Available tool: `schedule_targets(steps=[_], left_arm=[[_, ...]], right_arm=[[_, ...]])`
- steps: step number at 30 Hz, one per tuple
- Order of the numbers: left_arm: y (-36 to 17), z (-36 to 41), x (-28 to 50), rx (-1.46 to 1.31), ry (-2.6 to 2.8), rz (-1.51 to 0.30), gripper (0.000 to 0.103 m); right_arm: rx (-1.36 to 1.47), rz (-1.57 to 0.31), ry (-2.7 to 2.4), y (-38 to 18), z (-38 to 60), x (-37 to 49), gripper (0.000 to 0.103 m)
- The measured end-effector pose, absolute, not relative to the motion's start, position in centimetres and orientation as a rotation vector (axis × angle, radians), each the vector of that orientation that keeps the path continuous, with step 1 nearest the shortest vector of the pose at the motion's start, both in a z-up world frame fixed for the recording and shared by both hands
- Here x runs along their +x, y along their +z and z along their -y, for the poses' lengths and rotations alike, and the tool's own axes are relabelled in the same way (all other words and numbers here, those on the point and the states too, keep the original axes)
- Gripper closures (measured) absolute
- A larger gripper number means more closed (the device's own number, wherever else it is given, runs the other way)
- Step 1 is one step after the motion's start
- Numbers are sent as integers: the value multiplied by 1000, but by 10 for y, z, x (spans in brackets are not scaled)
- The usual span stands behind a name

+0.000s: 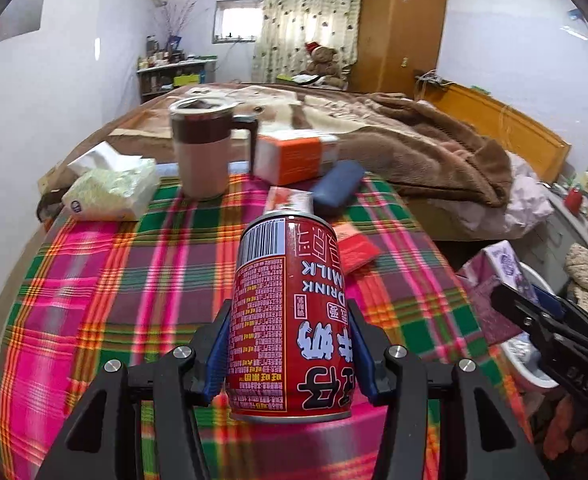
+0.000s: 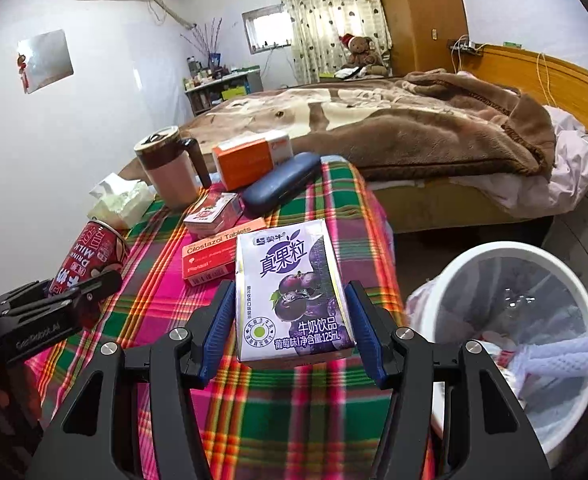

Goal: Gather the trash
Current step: 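Carry the red can and purple carton over the trash bin with both tools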

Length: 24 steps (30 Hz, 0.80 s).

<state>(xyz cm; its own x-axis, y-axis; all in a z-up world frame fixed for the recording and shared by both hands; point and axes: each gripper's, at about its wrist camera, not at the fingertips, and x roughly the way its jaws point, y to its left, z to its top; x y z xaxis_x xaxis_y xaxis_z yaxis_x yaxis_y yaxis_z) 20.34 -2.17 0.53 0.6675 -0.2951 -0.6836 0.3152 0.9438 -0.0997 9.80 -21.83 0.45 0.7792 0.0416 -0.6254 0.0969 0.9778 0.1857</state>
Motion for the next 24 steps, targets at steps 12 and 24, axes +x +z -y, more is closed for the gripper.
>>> schedule_targets(steps=[12, 24], left_arm=[[26, 78, 153, 58, -463, -711, 51], [32, 148, 123, 84, -603, -699, 51]], right_arm=[[214, -628, -92, 18, 256, 66, 46], [240, -604, -190, 19, 307, 43, 46]])
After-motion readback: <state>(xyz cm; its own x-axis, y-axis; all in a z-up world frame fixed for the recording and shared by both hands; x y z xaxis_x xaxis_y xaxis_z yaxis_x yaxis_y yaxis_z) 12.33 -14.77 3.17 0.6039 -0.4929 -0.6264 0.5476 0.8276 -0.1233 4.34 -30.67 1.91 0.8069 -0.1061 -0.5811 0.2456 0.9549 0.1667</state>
